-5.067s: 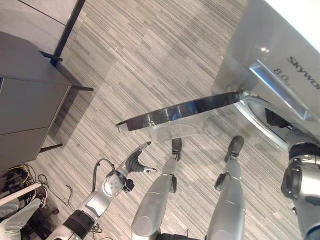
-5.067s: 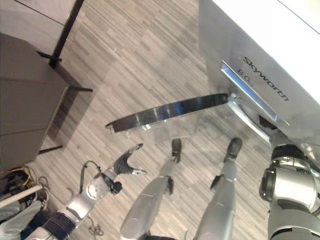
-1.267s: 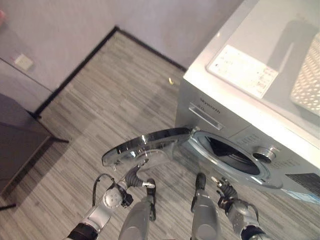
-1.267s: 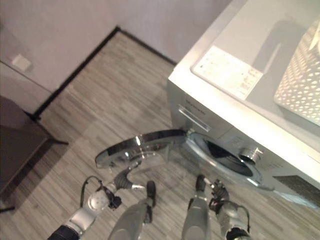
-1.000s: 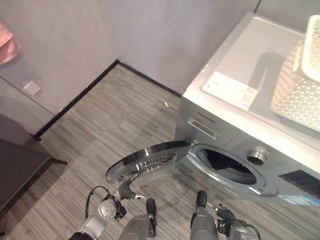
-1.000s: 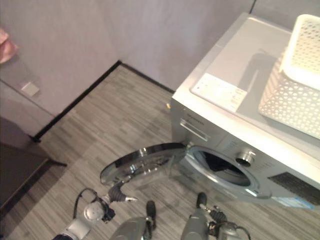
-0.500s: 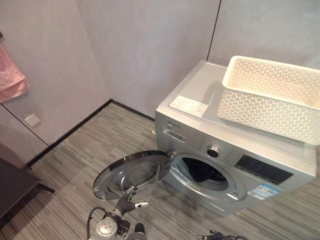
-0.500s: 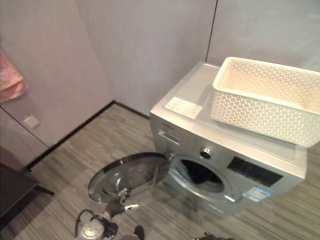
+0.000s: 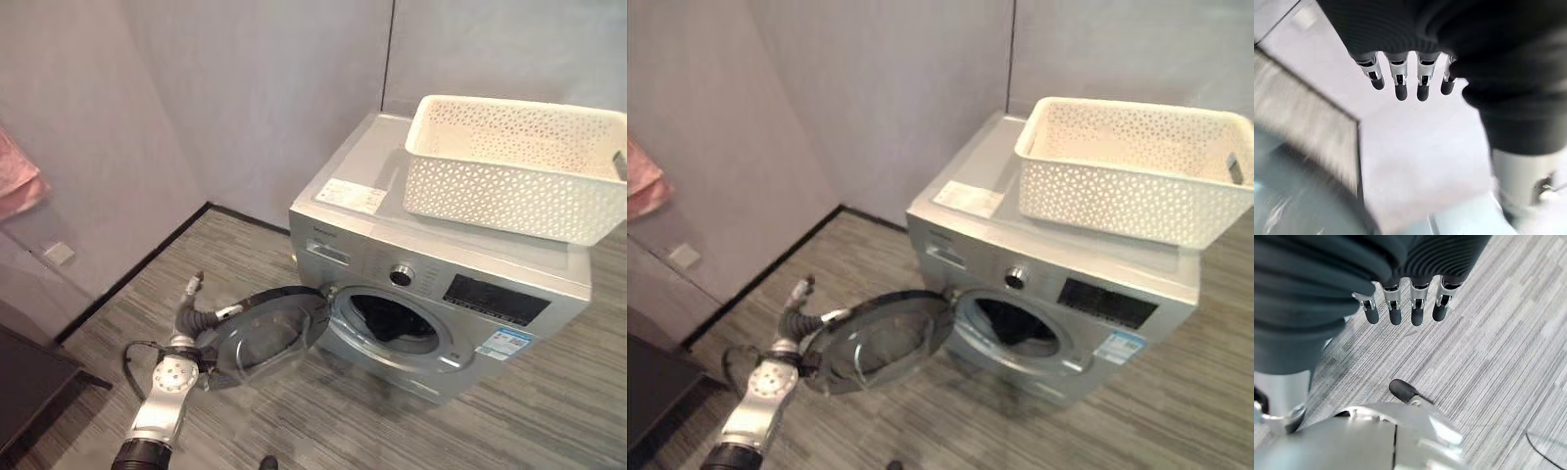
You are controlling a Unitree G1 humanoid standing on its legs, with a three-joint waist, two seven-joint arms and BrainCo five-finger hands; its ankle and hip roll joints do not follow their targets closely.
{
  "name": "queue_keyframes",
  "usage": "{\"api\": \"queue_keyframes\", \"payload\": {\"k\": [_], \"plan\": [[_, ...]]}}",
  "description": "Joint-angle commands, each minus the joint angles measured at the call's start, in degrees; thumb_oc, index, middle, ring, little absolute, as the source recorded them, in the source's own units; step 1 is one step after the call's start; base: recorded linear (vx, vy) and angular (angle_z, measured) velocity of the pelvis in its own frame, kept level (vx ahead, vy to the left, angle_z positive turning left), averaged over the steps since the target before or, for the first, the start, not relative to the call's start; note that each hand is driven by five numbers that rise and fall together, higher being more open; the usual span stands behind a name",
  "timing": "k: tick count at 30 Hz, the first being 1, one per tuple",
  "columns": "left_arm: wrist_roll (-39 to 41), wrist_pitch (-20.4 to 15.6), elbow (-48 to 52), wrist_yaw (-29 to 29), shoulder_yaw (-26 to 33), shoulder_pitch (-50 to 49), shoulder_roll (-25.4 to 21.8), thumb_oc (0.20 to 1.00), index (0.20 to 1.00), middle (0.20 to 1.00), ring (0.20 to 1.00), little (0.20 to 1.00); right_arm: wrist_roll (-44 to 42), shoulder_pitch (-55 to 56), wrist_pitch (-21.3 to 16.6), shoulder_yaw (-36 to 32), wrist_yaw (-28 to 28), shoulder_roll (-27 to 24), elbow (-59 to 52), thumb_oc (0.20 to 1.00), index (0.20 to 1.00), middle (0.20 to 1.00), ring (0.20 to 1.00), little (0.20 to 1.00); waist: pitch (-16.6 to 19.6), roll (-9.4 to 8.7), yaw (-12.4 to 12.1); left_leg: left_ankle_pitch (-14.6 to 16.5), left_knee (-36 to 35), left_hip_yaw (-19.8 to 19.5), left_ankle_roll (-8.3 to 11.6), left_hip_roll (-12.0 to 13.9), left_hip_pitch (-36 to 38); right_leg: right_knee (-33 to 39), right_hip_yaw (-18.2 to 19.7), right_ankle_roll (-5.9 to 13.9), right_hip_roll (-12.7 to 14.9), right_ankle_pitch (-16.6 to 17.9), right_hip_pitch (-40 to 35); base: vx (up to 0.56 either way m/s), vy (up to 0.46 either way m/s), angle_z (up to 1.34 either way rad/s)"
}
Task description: Grab the laundry basket,head to the washer,open it,put in the laundry and shut it.
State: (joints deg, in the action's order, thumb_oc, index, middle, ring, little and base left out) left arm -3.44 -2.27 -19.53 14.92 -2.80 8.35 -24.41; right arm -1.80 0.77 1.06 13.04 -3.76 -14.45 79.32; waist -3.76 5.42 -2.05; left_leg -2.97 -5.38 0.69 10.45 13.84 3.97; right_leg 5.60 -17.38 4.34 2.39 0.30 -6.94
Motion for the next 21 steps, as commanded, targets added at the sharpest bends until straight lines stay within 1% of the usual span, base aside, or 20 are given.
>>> {"api": "queue_keyframes", "payload": {"k": [1, 2, 4, 5, 7, 8, 10, 11, 12, 14, 15, 16, 17, 18, 20, 21], "plan": [[-5.8, -0.2, -7.3, 6.7, 0.4, 8.5, -7.2, 1.000, 1.000, 1.000, 1.000, 1.000, 2.4, -1.7, 0.0, 2.7, 1.4, 2.6, 1.0, 1.000, 1.000, 1.000, 1.000, 1.000, 2.0, -3.86, 0.6, -1.6, 0.5, 0.0, -0.67, 0.2, -1.6, -0.6, 3.8, 2.77, 4.6, -5.5, -1.1, -0.04, 0.047, -0.27], [-5.8, 0.2, -11.2, 6.7, -0.3, 11.3, -9.0, 1.000, 1.000, 1.000, 1.000, 1.000, 2.4, -2.5, -0.4, 3.5, 1.4, 2.3, 0.0, 1.000, 1.000, 1.000, 1.000, 1.000, 1.5, -3.83, 1.3, -1.4, 0.4, 0.5, -0.64, 0.2, -2.0, -0.6, 4.4, 3.11, 4.7, -4.9, -0.1, -0.09, 0.058, -0.40], [-5.0, 0.6, -17.7, 7.3, -1.6, 16.3, -12.0, 1.000, 1.000, 1.000, 1.000, 1.000, 2.1, -4.2, -0.8, 4.5, 1.1, 2.2, -1.3, 1.000, 1.000, 1.000, 1.000, 1.000, 0.7, -4.12, 1.9, -1.4, 0.4, 1.4, -0.62, 0.2, -3.5, -0.6, 5.7, 3.41, 4.8, -3.7, 2.8, -0.21, 0.053, -0.43], [-3.1, 1.0, -26.0, 6.5, -4.1, 21.8, -14.7, 1.000, 1.000, 1.000, 1.000, 1.000, 1.7, -6.5, -1.4, 6.1, 0.6, 1.9, -2.8, 1.000, 1.000, 1.000, 1.000, 1.000, -0.8, -4.49, 2.7, -1.7, 0.4, 2.0, -0.69, 0.5, -5.4, -0.6, 6.7, 3.79, 4.8, -2.5, 5.8, -0.21, 0.047, -0.22], [-3.0, 0.8, -26.5, 6.6, -4.4, 22.3, -14.7, 1.000, 1.000, 1.000, 1.000, 1.000, 1.7, -6.7, -1.4, 6.0, 0.6, 2.0, -2.8, 1.000, 1.000, 1.000, 1.000, 1.000, -0.8, -4.59, 2.5, -1.7, 0.4, 2.0, -0.69, 0.5, -5.6, -0.6, 6.7, 3.79, 4.8, -2.4, 6.1, -0.19, 0.018, -0.27], [1.7, 0.9, -41.1, 4.9, -9.0, 33.2, -17.5, 1.000, 1.000, 1.000, 1.000, 1.000, 1.1, -9.7, -2.1, 9.6, 0.2, 1.7, -5.1, 1.000, 1.000, 1.000, 1.000, 1.000, -3.6, -5.99, 3.6, -2.6, 0.8, 2.4, -0.81, 1.1, -9.5, -1.2, 7.8, 3.99, 4.6, -0.9, 10.9, -0.33, -0.003, -0.33], [3.3, 1.2, -49.5, 3.2, -13.2, 40.9, -18.6, 1.000, 1.000, 1.000, 1.000, 1.000, 0.2, -11.8, -2.6, 11.7, -0.1, 1.6, -6.6, 1.000, 1.000, 1.000, 1.000, 1.000, -5.6, -7.57, 4.1, -3.1, 1.5, 2.3, -0.87, 1.5, -12.6, -1.7, 8.5, 4.13, 4.4, 0.1, 14.0, -0.32, -0.021, -0.19], [3.5, 2.2, -54.9, 2.2, -16.5, 47.2, -19.3, 1.000, 1.000, 1.000, 1.000, 1.000, -1.0, -13.3, -2.9, 13.6, 0.0, 1.8, -7.7, 1.000, 1.000, 1.000, 1.000, 1.000, -7.1, -9.34, 4.5, -3.6, 2.6, 2.0, -0.94, 1.7, -15.5, -2.0, 8.9, 4.22, 4.3, 1.1, 16.6, -0.16, -0.029, -0.13], [3.5, 2.2, -55.1, 2.2, -16.7, 47.5, -19.3, 1.000, 1.000, 1.000, 1.000, 1.000, -1.0, -13.4, -2.9, 13.5, 0.0, 1.8, -7.7, 1.000, 1.000, 1.000, 1.000, 1.000, -7.1, -9.40, 4.5, -3.5, 2.7, 2.0, -0.95, 1.7, -15.7, -2.1, 8.9, 4.22, 4.3, 1.1, 16.8, -0.15, -0.049, -0.12], [1.9, 3.2, -59.9, 1.8, -19.1, 52.0, -19.9, 1.000, 1.000, 1.000, 1.000, 1.000, -2.5, -14.2, -3.4, 15.1, 0.2, 2.2, -9.0, 1.000, 1.000, 1.000, 1.000, 1.000, -8.2, -11.67, 5.2, -3.8, 3.6, 1.8, -0.95, 2.3, -17.9, -2.1, 9.4, 4.40, 3.9, 2.1, 18.8, -0.07, -0.057, -0.07], [0.2, 3.6, -61.4, 2.6, -20.3, 53.4, -20.4, 1.000, 1.000, 1.000, 1.000, 1.000, -3.2, -14.6, -3.8, 16.0, 0.5, 2.6, -9.8, 1.000, 1.000, 1.000, 1.000, 1.000, -8.7, -12.95, 5.4, -4.0, 4.0, 1.8, -0.92, 2.6, -18.9, -2.0, 9.7, 4.49, 3.6, 2.5, 19.5, -0.06, -0.077, -0.03], [-1.6, 3.9, -62.3, 2.6, -21.0, 54.1, -20.7, 1.000, 1.000, 1.000, 1.000, 1.000, -3.7, -14.6, -4.2, 16.8, 0.4, 2.7, -10.7, 1.000, 1.000, 1.000, 1.000, 1.000, -9.2, -14.20, 5.7, -3.9, 4.2, 1.8, -0.85, 3.1, -19.4, -1.9, 10.1, 4.50, 3.3, 2.9, 20.0, -0.05, -0.082, -0.07], [-1.5, 4.0, -63.1, 2.6, -20.9, 54.8, -21.1, 1.000, 1.000, 1.000, 1.000, 1.000, -4.3, -15.1, -4.6, 17.6, 0.3, 3.0, -11.5, 1.000, 1.000, 1.000, 1.000, 1.000, -9.6, -15.28, 5.9, -4.0, 4.5, 1.7, -0.80, 3.3, -20.2, -1.8, 10.2, 4.60, 3.1, 3.2, 20.7, -0.05, -0.078, -0.10], [-2.0, 4.3, -63.9, 2.8, -21.4, 55.7, -22.0, 1.000, 1.000, 1.000, 1.000, 1.000, -4.7, -15.1, -4.9, 18.5, 0.2, 3.2, -12.5, 1.000, 1.000, 1.000, 1.000, 1.000, -10.0, -16.32, 6.2, -4.0, 4.8, 1.6, -0.77, 3.6, -21.0, -1.7, 10.3, 4.64, 2.9, 3.5, 21.3, -0.05, -0.063, -0.10], [-3.2, 4.5, -64.8, 2.8, -22.4, 56.6, -23.2, 1.000, 1.000, 1.000, 1.000, 1.000, -5.4, -15.0, -5.4, 19.2, 0.1, 3.4, -14.0, 1.000, 1.000, 1.000, 1.000, 1.000, -10.4, -17.81, 6.7, -4.2, 4.9, 1.6, -0.74, 3.9, -22.3, -1.4, 10.6, 4.78, 2.5, 4.1, 22.5, -0.05, -0.059, -0.06], [-4.4, 4.9, -65.8, 2.3, -23.0, 56.2, -23.6, 1.000, 1.000, 1.000, 1.000, 1.000, -5.7, -15.0, -5.7, 19.4, -0.1, 3.7, -15.1, 1.000, 1.000, 1.000, 1.000, 1.000, -10.6, -18.96, 7.1, -4.4, 4.7, 1.5, -0.71, 4.2, -23.3, -1.3, 10.5, 4.91, 2.3, 4.5, 23.8, -0.03, -0.049, -0.07]]}}
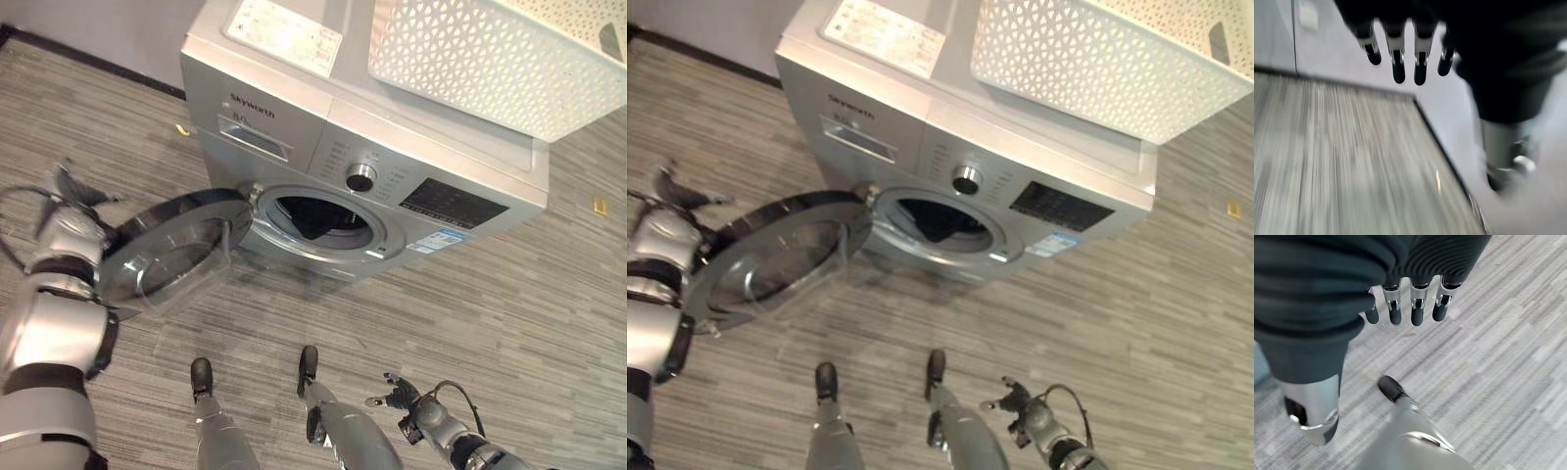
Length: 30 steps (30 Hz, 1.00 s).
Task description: Grab the laundry basket,head to the washer,open it,put in the laundry and shut it.
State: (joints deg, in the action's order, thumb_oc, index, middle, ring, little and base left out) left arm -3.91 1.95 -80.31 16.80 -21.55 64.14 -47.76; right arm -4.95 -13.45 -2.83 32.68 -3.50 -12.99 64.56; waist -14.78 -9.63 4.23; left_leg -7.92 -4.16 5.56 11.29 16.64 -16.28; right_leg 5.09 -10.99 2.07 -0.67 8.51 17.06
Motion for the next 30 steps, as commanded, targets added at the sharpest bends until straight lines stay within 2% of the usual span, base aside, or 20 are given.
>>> {"api": "queue_keyframes", "payload": {"k": [1, 3, 7, 11, 12, 14, 20, 21, 23, 25, 26, 27, 28, 29, 30], "plan": [[-3.9, 0.6, -5.0, 0.4, -4.3, 0.4, -0.2, 1.000, 1.000, 1.000, 1.000, 1.000, -2.6, -0.8, -1.8, -0.2, -0.4, 2.2, -0.4, 1.000, 1.000, 1.000, 1.000, 1.000, 0.4, -3.90, 0.9, 0.6, 3.5, -3.3, -1.55, 1.4, -3.1, -0.8, 4.1, 7.19, 5.4, -3.7, -0.2, -0.02, -0.046, -0.02], [-4.5, 0.8, -5.8, -0.7, -4.3, -0.3, -0.2, 1.000, 1.000, 1.000, 1.000, 1.000, -2.2, -0.6, -1.8, 0.5, -0.2, 2.4, -0.9, 1.000, 1.000, 1.000, 1.000, 1.000, 0.4, -4.52, 1.2, 0.4, 3.2, -3.3, -1.49, 1.6, -3.6, -0.6, 4.2, 7.25, 5.3, -3.6, 0.4, 0.00, -0.007, -0.02], [-9.0, 1.6, -7.9, -5.5, -5.5, -5.1, 1.8, 1.000, 1.000, 1.000, 1.000, 1.000, -0.3, -0.5, -0.9, 1.5, 0.6, 2.4, -0.5, 1.000, 1.000, 1.000, 1.000, 1.000, 1.1, -4.62, 1.3, 0.5, 2.9, -2.4, -1.44, 2.0, -2.9, -0.5, 4.6, 7.25, 5.3, -3.7, 0.5, 0.01, 0.001, 0.00], [-11.8, 2.2, -7.6, -10.3, -5.9, -11.7, 5.8, 1.000, 1.000, 1.000, 1.000, 1.000, 1.1, -0.7, -0.1, 1.2, 1.2, 0.9, -1.4, 1.000, 1.000, 1.000, 1.000, 1.000, 1.7, -3.63, 1.4, 0.9, 2.2, -1.1, -1.39, 2.1, -0.4, -0.6, 5.3, 7.23, 5.4, -4.1, -0.6, 0.02, 0.023, -0.11], [-12.2, 2.5, -7.2, -12.6, -5.4, -15.3, 8.0, 1.000, 1.000, 1.000, 1.000, 1.000, 2.3, -0.4, 0.5, 0.8, 1.7, -0.2, -2.5, 1.000, 1.000, 1.000, 1.000, 1.000, 2.2, -2.69, 1.5, 1.2, 1.7, -0.4, -1.39, 1.9, 1.1, -0.7, 5.6, 7.17, 5.5, -4.3, -1.2, 0.04, 0.040, -0.16], [-12.6, 2.5, -6.9, -13.8, -5.4, -17.1, 9.3, 1.000, 1.000, 1.000, 1.000, 1.000, 2.9, -0.2, 0.8, 0.5, 2.0, -0.9, -3.1, 1.000, 1.000, 1.000, 1.000, 1.000, 2.5, -2.14, 1.5, 1.3, 1.5, 0.1, -1.39, 1.8, 2.0, -0.8, 6.0, 7.15, 5.5, -4.5, -1.7, 0.05, 0.027, -0.17], [-11.9, 1.5, -1.9, -14.2, -6.8, -21.7, 18.6, 1.000, 1.000, 1.000, 1.000, 1.000, 5.7, -0.4, 1.7, -1.1, 2.4, -3.1, -2.7, 1.000, 1.000, 1.000, 1.000, 1.000, 3.5, 1.24, 1.9, 1.6, 0.3, 2.1, -1.61, 1.1, 6.4, -1.0, 7.2, 6.86, 5.6, -5.5, -3.9, 0.05, 0.010, -0.15], [-10.3, 0.7, -0.2, -13.3, -6.6, -22.7, 21.6, 1.000, 1.000, 1.000, 1.000, 1.000, 6.2, -0.3, 1.6, -1.7, 2.1, -3.5, -2.3, 1.000, 1.000, 1.000, 1.000, 1.000, 3.6, 2.28, 2.2, 1.8, 0.2, 3.3, -1.62, 1.2, 7.9, -1.1, 8.2, 6.81, 5.3, -5.8, -4.4, 0.04, 0.004, -0.16], [-8.8, 0.0, 1.0, -12.0, -6.8, -23.0, 25.2, 1.000, 1.000, 1.000, 1.000, 1.000, 6.4, -0.5, 1.5, -2.1, 2.0, -3.5, -1.5, 1.000, 1.000, 1.000, 1.000, 1.000, 4.1, 3.03, 2.7, 1.8, 0.1, 4.5, -1.65, 1.2, 8.9, -1.3, 9.1, 6.76, 5.1, -6.0, -4.4, 0.02, 0.017, -0.27], [-5.0, -1.2, 2.1, -11.1, -7.1, -22.9, 31.6, 1.000, 1.000, 1.000, 1.000, 1.000, 8.7, -1.8, 2.6, -1.3, 1.9, -3.0, 2.5, 1.000, 1.000, 1.000, 1.000, 1.000, 4.5, 4.09, 3.7, 2.2, 0.0, 6.7, -1.60, 1.5, 10.8, -1.6, 10.6, 6.59, 4.7, -6.5, -4.6, 0.01, 0.014, -0.43], [-5.0, -1.2, 2.1, -11.1, -7.1, -22.9, 31.6, 1.000, 1.000, 1.000, 1.000, 1.000, 8.7, -1.8, 2.6, -1.3, 1.9, -3.0, 2.5, 1.000, 1.000, 1.000, 1.000, 1.000, 4.4, 4.09, 3.7, 2.2, 0.0, 6.8, -1.60, 1.5, 10.9, -1.7, 10.6, 6.59, 4.7, -6.5, -4.6, 0.01, -0.023, -0.45], [-3.4, -1.5, 2.5, -10.8, -7.5, -21.8, 34.6, 1.000, 1.000, 1.000, 1.000, 1.000, 11.6, -2.6, 3.7, 0.3, 2.2, -2.4, 6.1, 1.000, 1.000, 1.000, 1.000, 1.000, 4.7, 4.28, 4.0, 2.1, 0.0, 7.3, -1.52, 1.6, 11.2, -1.7, 10.8, 6.45, 4.6, -6.6, -4.6, 0.02, -0.096, -0.41], [-1.0, -2.3, 3.4, -11.5, -10.1, -19.7, 40.5, 1.000, 1.000, 1.000, 1.000, 1.000, 18.6, -0.4, 5.6, 4.9, 4.8, -1.4, 12.7, 1.000, 1.000, 1.000, 1.000, 1.000, 5.0, 4.53, 4.5, 2.0, -0.1, 7.3, -1.44, 1.7, 11.3, -1.8, 10.8, 6.22, 4.5, -6.9, -4.7, 0.04, -0.118, -0.35], [0.0, -2.6, 4.1, -12.7, -12.0, -19.3, 43.5, 1.000, 1.000, 1.000, 1.000, 1.000, 21.0, 2.7, 6.5, 6.2, 5.9, -1.7, 15.2, 1.000, 1.000, 1.000, 1.000, 1.000, 5.4, 4.66, 5.0, 1.9, -0.2, 7.3, -1.38, 1.8, 11.6, -1.8, 10.8, 6.14, 4.4, -7.1, -4.9, 0.04, -0.096, -0.16], [0.0, -2.6, 4.1, -12.6, -12.0, -19.3, 43.6, 1.000, 1.000, 1.000, 1.000, 1.000, 21.0, 2.8, 6.4, 6.1, 5.9, -1.8, 15.2, 1.000, 1.000, 1.000, 1.000, 1.000, 5.5, 4.69, 5.0, 1.9, -0.2, 7.4, -1.38, 1.8, 11.6, -1.8, 10.8, 6.14, 4.4, -7.1, -4.9, 0.07, -0.060, 0.03]]}}
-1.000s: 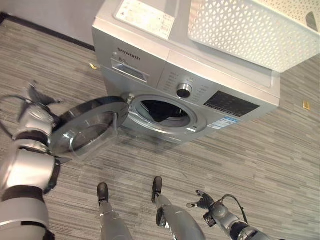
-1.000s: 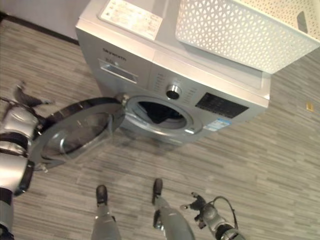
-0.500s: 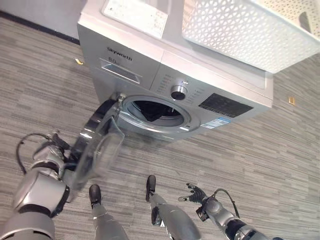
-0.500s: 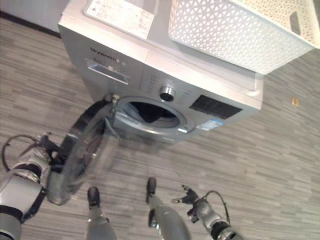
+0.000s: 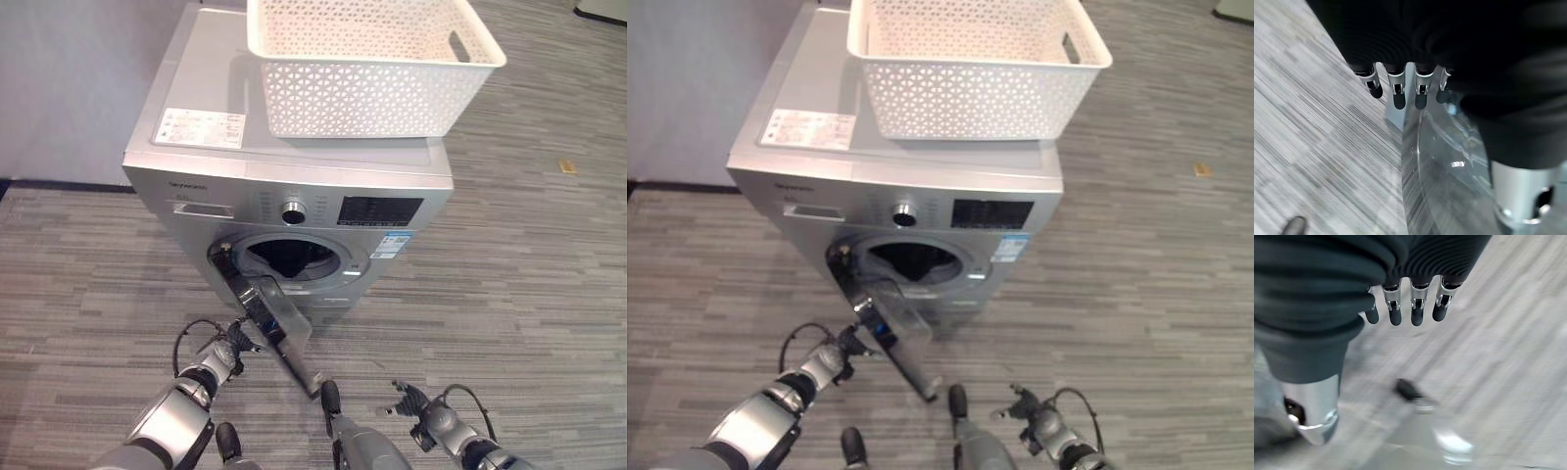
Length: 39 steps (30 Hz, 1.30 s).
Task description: Grab the laundry basket,head to the washer,open it,put in the laundry and shut it.
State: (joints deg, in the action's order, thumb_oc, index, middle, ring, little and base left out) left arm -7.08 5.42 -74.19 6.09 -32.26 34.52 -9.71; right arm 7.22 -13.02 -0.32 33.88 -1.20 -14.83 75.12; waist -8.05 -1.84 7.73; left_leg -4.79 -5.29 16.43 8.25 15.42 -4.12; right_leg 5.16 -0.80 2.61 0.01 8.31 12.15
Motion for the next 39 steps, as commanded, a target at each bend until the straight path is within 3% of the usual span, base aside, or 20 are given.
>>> {"api": "queue_keyframes", "payload": {"k": [1, 5, 6, 13, 15, 17, 18, 21, 23, 25, 27, 32, 39], "plan": [[4.9, -6.8, -0.2, -2.3, -3.2, 9.9, 10.2, 1.000, 1.000, 1.000, 1.000, 1.000, 10.7, 8.4, 5.4, 2.9, 4.3, -1.3, 9.6, 1.000, 1.000, 1.000, 1.000, 1.000, -0.4, -2.80, 2.2, -1.6, 0.8, -3.2, 1.75, 3.3, 0.1, -1.7, 0.7, 5.52, 3.5, -7.0, -0.3, 0.08, -0.057, 0.05], [13.0, -8.4, 2.5, -2.3, -3.7, 9.4, 16.8, 1.000, 1.000, 1.000, 1.000, 1.000, 8.3, 14.6, 6.0, -2.6, 3.3, -1.6, 12.4, 1.000, 1.000, 1.000, 1.000, 1.000, 0.9, -2.64, 4.2, -1.6, 0.5, -1.3, 1.75, 3.7, 1.5, -1.8, 2.2, 5.80, 2.7, -6.9, -0.2, 0.04, -0.032, -0.06], [19.3, -9.4, 4.2, -1.7, -3.4, 9.2, 18.7, 1.000, 1.000, 1.000, 1.000, 1.000, 3.1, 16.1, 5.8, -8.1, 2.0, -2.2, 13.0, 1.000, 1.000, 1.000, 1.000, 1.000, 1.9, -2.70, 5.9, -1.5, 0.3, 0.3, 1.75, 3.9, 2.2, -1.8, 3.5, 6.03, 2.2, -6.6, 0.1, 0.02, -0.017, -0.30], [27.0, -11.3, 8.7, 0.0, -3.6, 9.0, 18.4, 1.000, 1.000, 1.000, 1.000, 1.000, -5.7, 16.5, 4.6, -15.7, -1.6, -3.7, 12.0, 1.000, 1.000, 1.000, 1.000, 1.000, 3.5, -1.33, 6.9, -1.0, 0.3, 1.6, 1.88, 4.3, 2.9, -1.7, 3.9, 6.35, 1.9, -6.8, 0.1, 0.02, -0.012, -0.45], [26.6, -13.0, 12.5, 0.3, -3.8, 4.7, 14.1, 1.000, 1.000, 1.000, 1.000, 1.000, -6.9, 14.8, 2.8, -16.8, -2.7, -3.8, 9.9, 1.000, 1.000, 1.000, 1.000, 1.000, 2.9, 0.61, 4.9, -1.2, 0.3, -0.2, 1.91, 4.0, 2.4, -1.3, 1.8, 6.12, 2.9, -7.5, -1.5, -0.02, 0.044, 0.09], [26.6, -13.3, 13.6, 0.2, -3.4, 2.8, 12.7, 1.000, 1.000, 1.000, 1.000, 1.000, -7.2, 14.4, 2.4, -17.1, -2.8, -3.6, 9.3, 1.000, 1.000, 1.000, 1.000, 1.000, 2.6, 1.11, 4.1, -1.3, 0.3, -1.0, 1.87, 3.9, 2.2, -1.3, 1.1, 6.01, 3.2, -7.7, -2.0, -0.02, 0.030, 0.44], [26.5, -13.8, 16.6, -0.4, -1.9, -2.6, 9.1, 1.000, 1.000, 1.000, 1.000, 1.000, -8.0, 13.5, 1.7, -17.8, -2.5, -3.0, 8.6, 1.000, 1.000, 1.000, 1.000, 1.000, 1.9, 1.95, 2.1, -1.2, 0.3, -2.7, 1.77, 3.2, 1.9, -1.1, -0.6, 5.90, 3.8, -8.1, -3.2, -0.02, 0.023, 0.55], [26.0, -14.7, 21.4, -2.1, -0.6, -8.8, 5.2, 1.000, 1.000, 1.000, 1.000, 1.000, -8.5, 12.8, 1.1, -18.6, -2.4, -2.5, 8.3, 1.000, 1.000, 1.000, 1.000, 1.000, 1.5, 2.31, 0.5, -1.4, 0.3, -4.1, 1.64, 2.8, 1.6, -1.1, -1.7, 5.71, 4.3, -8.2, -4.2, 0.00, 0.011, 0.57], [26.6, -15.6, 24.8, -5.4, 3.5, -18.2, 0.1, 1.000, 1.000, 1.000, 1.000, 1.000, -8.3, 12.3, 0.3, -19.8, -2.0, -2.1, 8.2, 1.000, 1.000, 1.000, 1.000, 1.000, 1.2, 2.65, -2.3, -1.2, 0.3, -5.7, 1.44, 1.9, 2.0, -1.0, -3.2, 5.67, 5.1, -8.6, -6.3, 0.01, 0.027, 0.49], [26.7, -15.6, 24.8, -5.4, 3.5, -18.3, 0.0, 1.000, 1.000, 1.000, 1.000, 1.000, -8.3, 12.4, 0.3, -19.8, -2.0, -2.1, 8.2, 1.000, 1.000, 1.000, 1.000, 1.000, 1.2, 2.61, -2.2, -1.2, 0.3, -5.8, 1.44, 1.9, 2.0, -1.0, -3.3, 5.68, 5.1, -8.6, -6.3, 0.01, 0.020, 0.37], [28.9, -16.1, 26.4, -7.7, 8.7, -26.2, -4.1, 1.000, 1.000, 1.000, 1.000, 1.000, -7.8, 12.8, 0.1, -21.2, -1.6, -2.0, 8.8, 1.000, 1.000, 1.000, 1.000, 1.000, 1.6, 2.82, -4.5, -0.8, 0.3, -7.4, 1.11, 0.8, 2.6, -1.0, -4.5, 5.88, 6.1, -8.8, -8.3, 0.02, 0.028, 0.40], [27.4, -17.6, 27.8, -9.3, 13.2, -33.5, -7.8, 1.000, 1.000, 1.000, 1.000, 1.000, -7.1, 14.7, 0.1, -23.9, -1.0, -2.0, 10.2, 1.000, 1.000, 1.000, 1.000, 1.000, 2.6, 2.77, -6.8, -0.1, 0.3, -9.5, 0.45, -0.9, 3.4, -1.1, -7.1, 6.50, 7.7, -9.1, -11.0, 0.01, 0.046, 0.36], [19.9, -16.9, 15.1, -6.2, 19.7, -35.4, -7.8, 1.000, 1.000, 1.000, 1.000, 1.000, -7.0, 14.0, 1.1, -27.4, 0.0, -5.3, 12.0, 1.000, 1.000, 1.000, 1.000, 1.000, 4.4, 2.04, -9.9, 0.5, 0.3, -13.5, -0.25, -3.2, 3.3, -1.6, -12.0, 6.84, 10.0, -9.5, -14.0, -0.01, 0.034, 0.30]]}}
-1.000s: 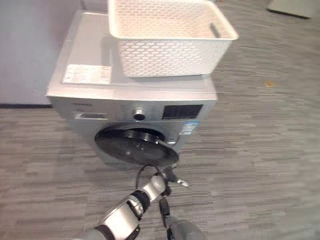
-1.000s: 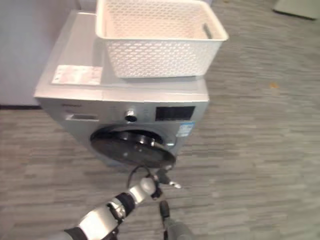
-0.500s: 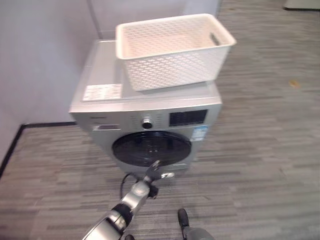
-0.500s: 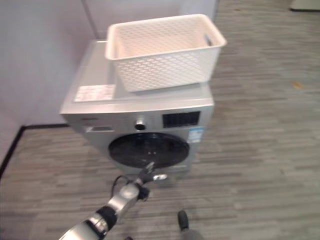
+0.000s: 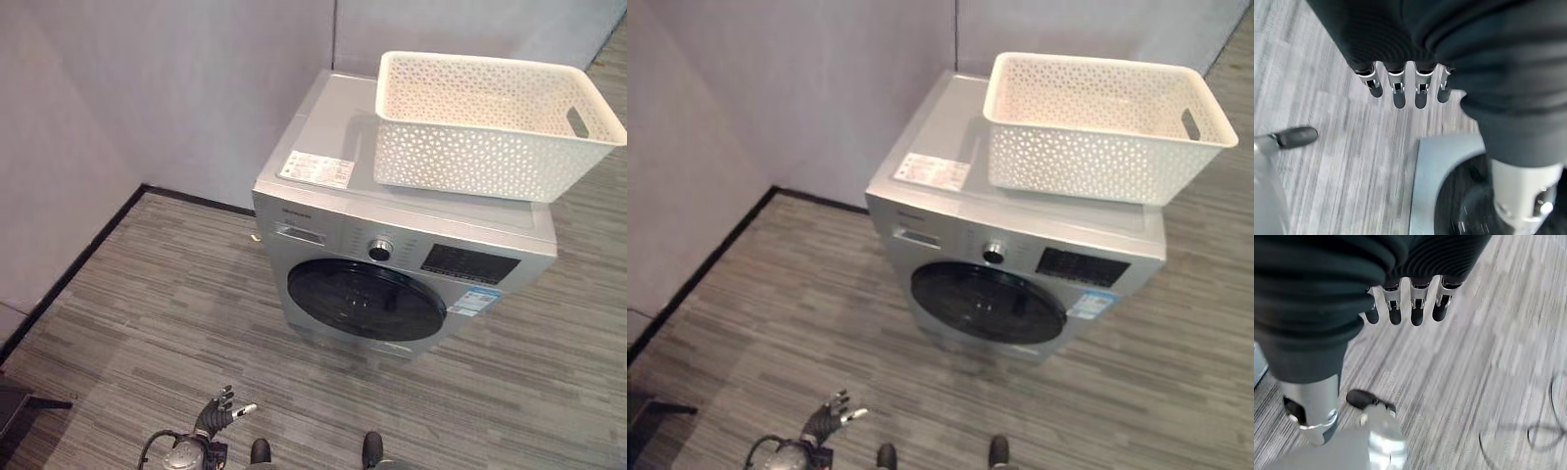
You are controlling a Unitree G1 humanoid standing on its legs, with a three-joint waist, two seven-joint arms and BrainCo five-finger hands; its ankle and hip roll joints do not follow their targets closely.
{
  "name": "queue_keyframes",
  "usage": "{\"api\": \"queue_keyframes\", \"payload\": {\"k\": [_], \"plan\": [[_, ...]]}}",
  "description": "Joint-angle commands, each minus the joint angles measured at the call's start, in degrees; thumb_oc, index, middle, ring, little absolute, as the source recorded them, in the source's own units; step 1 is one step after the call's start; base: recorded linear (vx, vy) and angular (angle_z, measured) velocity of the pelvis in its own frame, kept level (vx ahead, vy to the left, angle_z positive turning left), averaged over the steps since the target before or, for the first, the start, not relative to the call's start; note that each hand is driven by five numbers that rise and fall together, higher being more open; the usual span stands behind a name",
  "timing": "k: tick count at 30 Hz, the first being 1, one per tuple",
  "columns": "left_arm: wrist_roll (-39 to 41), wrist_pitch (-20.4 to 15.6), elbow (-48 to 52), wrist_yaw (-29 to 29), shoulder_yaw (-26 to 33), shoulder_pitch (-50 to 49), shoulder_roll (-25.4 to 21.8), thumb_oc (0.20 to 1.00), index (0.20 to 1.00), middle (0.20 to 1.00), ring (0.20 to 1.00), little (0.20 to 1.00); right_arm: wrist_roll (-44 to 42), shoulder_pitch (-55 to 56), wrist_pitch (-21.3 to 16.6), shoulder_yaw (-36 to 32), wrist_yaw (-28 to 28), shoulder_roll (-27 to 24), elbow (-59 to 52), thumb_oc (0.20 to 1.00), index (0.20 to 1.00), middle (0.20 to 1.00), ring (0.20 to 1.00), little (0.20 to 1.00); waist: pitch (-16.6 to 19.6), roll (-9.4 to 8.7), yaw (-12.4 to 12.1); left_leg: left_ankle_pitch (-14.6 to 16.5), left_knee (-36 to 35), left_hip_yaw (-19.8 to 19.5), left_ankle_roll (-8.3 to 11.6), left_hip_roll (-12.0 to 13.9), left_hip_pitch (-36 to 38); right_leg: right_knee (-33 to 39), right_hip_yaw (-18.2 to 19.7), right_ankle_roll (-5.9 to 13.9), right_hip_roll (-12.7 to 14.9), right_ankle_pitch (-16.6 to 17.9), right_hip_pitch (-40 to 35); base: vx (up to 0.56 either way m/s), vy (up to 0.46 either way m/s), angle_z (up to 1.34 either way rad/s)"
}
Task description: Grab the laundry basket,head to the washer,open it,put in the laundry and shut it.
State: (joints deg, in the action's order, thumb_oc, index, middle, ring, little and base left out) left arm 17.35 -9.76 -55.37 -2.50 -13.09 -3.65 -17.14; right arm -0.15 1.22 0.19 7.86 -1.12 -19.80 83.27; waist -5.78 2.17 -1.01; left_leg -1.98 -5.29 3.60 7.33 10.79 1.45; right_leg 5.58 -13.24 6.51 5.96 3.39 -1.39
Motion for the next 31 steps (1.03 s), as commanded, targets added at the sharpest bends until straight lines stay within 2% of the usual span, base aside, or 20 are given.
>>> {"api": "queue_keyframes", "payload": {"k": [1, 3, 7, 11, 15, 19, 23, 27, 31], "plan": [[-7.6, -2.4, -6.0, 4.6, 1.5, 2.6, -0.2, 1.000, 1.000, 1.000, 1.000, 1.000, 0.3, -0.3, 0.5, -1.8, -0.1, -0.6, 4.0, 1.000, 1.000, 1.000, 1.000, 1.000, 2.5, -2.37, -1.5, -2.1, 0.3, -1.5, 0.56, 1.0, -2.2, -2.1, -0.8, 2.92, 4.5, -4.7, -1.3, -0.01, 0.039, 0.22], [-9.9, -2.2, -8.6, 6.1, 2.0, 2.5, 0.3, 1.000, 1.000, 1.000, 1.000, 1.000, 0.3, -0.8, 0.3, -1.9, -0.4, -0.9, 3.8, 1.000, 1.000, 1.000, 1.000, 1.000, 2.9, -2.91, -1.8, -1.7, 0.4, -2.1, 0.35, 0.6, -2.0, -2.4, -1.3, 3.04, 4.8, -4.9, -1.8, 0.00, 0.029, 0.29], [-9.3, -1.8, -9.3, 5.7, 2.3, 2.7, 0.6, 1.000, 1.000, 1.000, 1.000, 1.000, 0.7, -1.4, 0.6, -1.6, -0.3, -1.6, 3.9, 1.000, 1.000, 1.000, 1.000, 1.000, 3.2, -3.01, -1.9, -1.5, 0.4, -2.2, 0.17, 0.3, -1.8, -2.7, -1.4, 3.08, 5.1, -4.9, -2.0, -0.01, 0.024, 0.09], [-10.2, -1.1, -9.4, 4.7, 0.4, 3.7, 1.4, 1.000, 1.000, 1.000, 1.000, 1.000, 1.4, -2.3, 1.4, -2.2, 0.1, -4.1, 4.4, 1.000, 1.000, 1.000, 1.000, 1.000, 3.8, -3.27, -1.0, -1.0, 0.3, -2.0, 0.03, -0.1, -1.4, -2.9, -1.5, 3.15, 5.5, -4.9, -2.4, -0.01, 0.038, 0.00], [-10.9, -1.4, -8.1, 3.8, -1.4, 3.9, 1.5, 1.000, 1.000, 1.000, 1.000, 1.000, 1.9, -3.5, 1.7, -1.9, 0.6, -5.6, 4.7, 1.000, 1.000, 1.000, 1.000, 1.000, 3.9, -3.35, 0.1, -0.1, 0.3, 0.2, -0.27, 0.0, -0.2, -2.9, 0.9, 3.35, 5.6, -4.3, -1.4, 0.00, 0.034, -0.10], [-11.9, -1.6, -6.9, 3.0, -3.0, 3.7, 1.3, 1.000, 1.000, 1.000, 1.000, 1.000, 2.2, -5.0, 2.0, -1.9, 0.9, -7.3, 5.3, 1.000, 1.000, 1.000, 1.000, 1.000, 3.7, -3.99, 1.5, 1.6, 1.4, 3.9, -0.92, 0.2, 2.2, -3.3, 5.4, 3.64, 5.4, -3.5, 0.0, 0.02, 0.024, -0.50], [-12.1, -1.5, -6.6, 2.5, -3.3, 3.2, 1.2, 1.000, 1.000, 1.000, 1.000, 1.000, 1.7, -5.8, 2.5, -2.4, 1.5, -7.8, 6.4, 1.000, 1.000, 1.000, 1.000, 1.000, 3.8, -4.26, 2.2, 2.7, 1.7, 6.4, -1.41, 0.1, 3.6, -3.0, 7.9, 4.11, 5.4, -2.5, 1.1, 0.00, 0.020, -0.58], [-10.5, -1.2, -6.8, 1.5, -2.9, 3.0, 1.4, 1.000, 1.000, 1.000, 1.000, 1.000, 2.2, -6.1, 2.7, -2.3, 2.2, -8.7, 7.0, 1.000, 1.000, 1.000, 1.000, 1.000, 4.4, -4.28, 2.6, 3.0, 1.1, 8.1, -1.73, -0.2, 4.9, -2.8, 9.2, 4.43, 5.6, -1.7, 1.7, 0.01, 0.021, -0.39], [-8.7, -1.0, -7.2, 1.0, -2.3, 2.9, 1.5, 1.000, 1.000, 1.000, 1.000, 1.000, 1.9, -6.1, 2.8, -2.6, 2.7, -9.6, 6.6, 1.000, 1.000, 1.000, 1.000, 1.000, 4.6, -4.33, 2.9, 3.0, 0.9, 7.8, -1.66, -0.5, 5.0, -2.5, 8.7, 4.63, 5.8, -1.7, 1.1, 0.03, 0.008, -0.15]]}}
